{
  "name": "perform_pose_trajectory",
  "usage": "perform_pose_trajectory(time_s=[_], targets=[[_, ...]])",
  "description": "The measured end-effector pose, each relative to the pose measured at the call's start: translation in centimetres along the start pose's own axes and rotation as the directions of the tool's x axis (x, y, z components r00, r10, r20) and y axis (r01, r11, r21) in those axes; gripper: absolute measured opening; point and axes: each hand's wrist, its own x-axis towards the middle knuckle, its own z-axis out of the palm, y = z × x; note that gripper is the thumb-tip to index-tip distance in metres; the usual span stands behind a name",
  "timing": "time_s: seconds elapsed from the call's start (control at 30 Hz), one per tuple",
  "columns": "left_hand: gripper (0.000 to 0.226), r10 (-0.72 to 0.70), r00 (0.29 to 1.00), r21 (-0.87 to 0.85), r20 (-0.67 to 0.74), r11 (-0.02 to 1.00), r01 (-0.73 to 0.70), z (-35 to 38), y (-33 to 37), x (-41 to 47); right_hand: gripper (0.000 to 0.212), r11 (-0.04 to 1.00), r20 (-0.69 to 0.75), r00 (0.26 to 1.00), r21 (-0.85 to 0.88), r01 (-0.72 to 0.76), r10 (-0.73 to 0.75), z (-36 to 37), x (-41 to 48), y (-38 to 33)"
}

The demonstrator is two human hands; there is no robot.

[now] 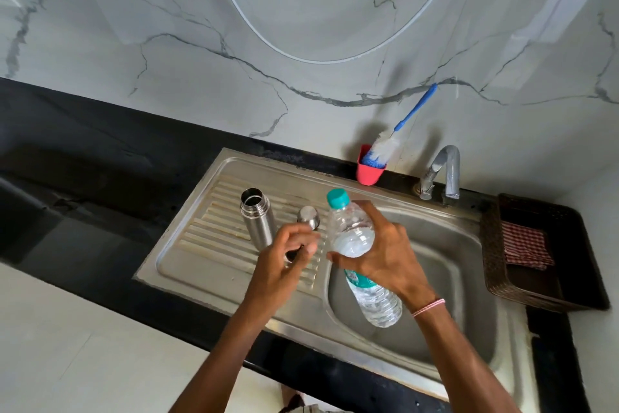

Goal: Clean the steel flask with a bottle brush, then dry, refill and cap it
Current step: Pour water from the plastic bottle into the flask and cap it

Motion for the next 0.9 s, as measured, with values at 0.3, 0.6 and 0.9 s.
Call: perform_pose_trajectory(time_s=[0.3,0.6,0.9], targets=[[0.051,-0.19,0.95,0.599,-0.247,0.741,0.304,-5.9,-16.5,-4.4,0.093,0.996,-0.188,0.98,-0.074,0.047,-0.06,1.2,5.3,-0.3],[0.077,-0.255,0.943,0.716,-0.215,0.616,0.33,-10.5,-22.0,0.3,0.087,0.98,-0.205,0.975,-0.193,0.049,-0.089,4.4,16.4,-3.6],[0.087,-0.337,0.924,0.754,-0.183,0.555,0.352,-11.6,-24.9,3.6,0.083,0.996,-0.173,0.983,-0.057,-0.076,0.065,12.3,26.0,-3.2]])
